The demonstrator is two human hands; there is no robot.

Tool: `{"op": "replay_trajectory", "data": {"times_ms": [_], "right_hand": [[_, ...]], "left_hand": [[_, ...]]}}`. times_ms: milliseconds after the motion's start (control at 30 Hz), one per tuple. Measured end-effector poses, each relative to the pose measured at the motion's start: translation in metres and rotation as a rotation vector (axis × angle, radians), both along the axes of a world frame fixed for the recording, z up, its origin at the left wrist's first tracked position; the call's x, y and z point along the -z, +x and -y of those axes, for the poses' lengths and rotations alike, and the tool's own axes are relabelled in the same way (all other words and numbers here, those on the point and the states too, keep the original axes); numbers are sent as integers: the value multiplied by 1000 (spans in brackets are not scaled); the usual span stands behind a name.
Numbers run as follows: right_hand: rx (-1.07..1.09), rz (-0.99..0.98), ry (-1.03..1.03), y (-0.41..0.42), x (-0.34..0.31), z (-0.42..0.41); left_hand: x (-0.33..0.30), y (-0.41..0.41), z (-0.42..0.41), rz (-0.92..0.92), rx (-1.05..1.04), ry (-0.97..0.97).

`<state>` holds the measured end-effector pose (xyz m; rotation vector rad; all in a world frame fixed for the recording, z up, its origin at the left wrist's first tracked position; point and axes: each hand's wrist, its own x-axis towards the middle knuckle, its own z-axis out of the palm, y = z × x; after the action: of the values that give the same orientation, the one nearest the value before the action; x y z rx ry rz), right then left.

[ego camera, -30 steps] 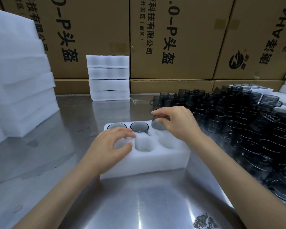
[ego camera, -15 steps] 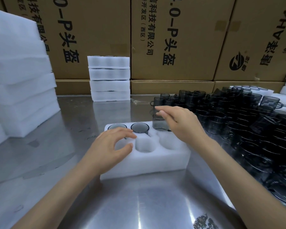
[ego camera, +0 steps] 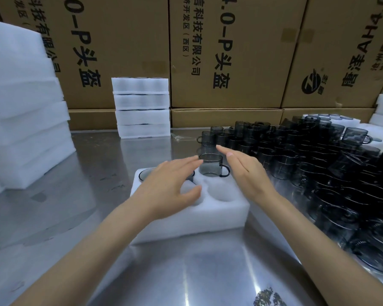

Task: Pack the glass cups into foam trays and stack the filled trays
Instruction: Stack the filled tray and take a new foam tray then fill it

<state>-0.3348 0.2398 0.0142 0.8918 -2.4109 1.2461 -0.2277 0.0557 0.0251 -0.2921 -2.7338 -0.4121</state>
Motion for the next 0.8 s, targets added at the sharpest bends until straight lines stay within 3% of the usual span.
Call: {"op": "replay_trajectory", "data": {"times_ms": [267, 600, 700, 800], "right_hand": [[-34, 74, -47, -3, 7, 0], [49, 143, 85, 2, 9, 3], [26, 172, 30, 5, 11, 3], [113, 147, -18, 8, 12, 0]], "left_hand": [[5, -21, -7, 127, -5, -54], [7, -24, -9, 274, -48, -71], [10, -21, -12, 234, -59, -43], [8, -14, -13, 42, -74, 6]]}}
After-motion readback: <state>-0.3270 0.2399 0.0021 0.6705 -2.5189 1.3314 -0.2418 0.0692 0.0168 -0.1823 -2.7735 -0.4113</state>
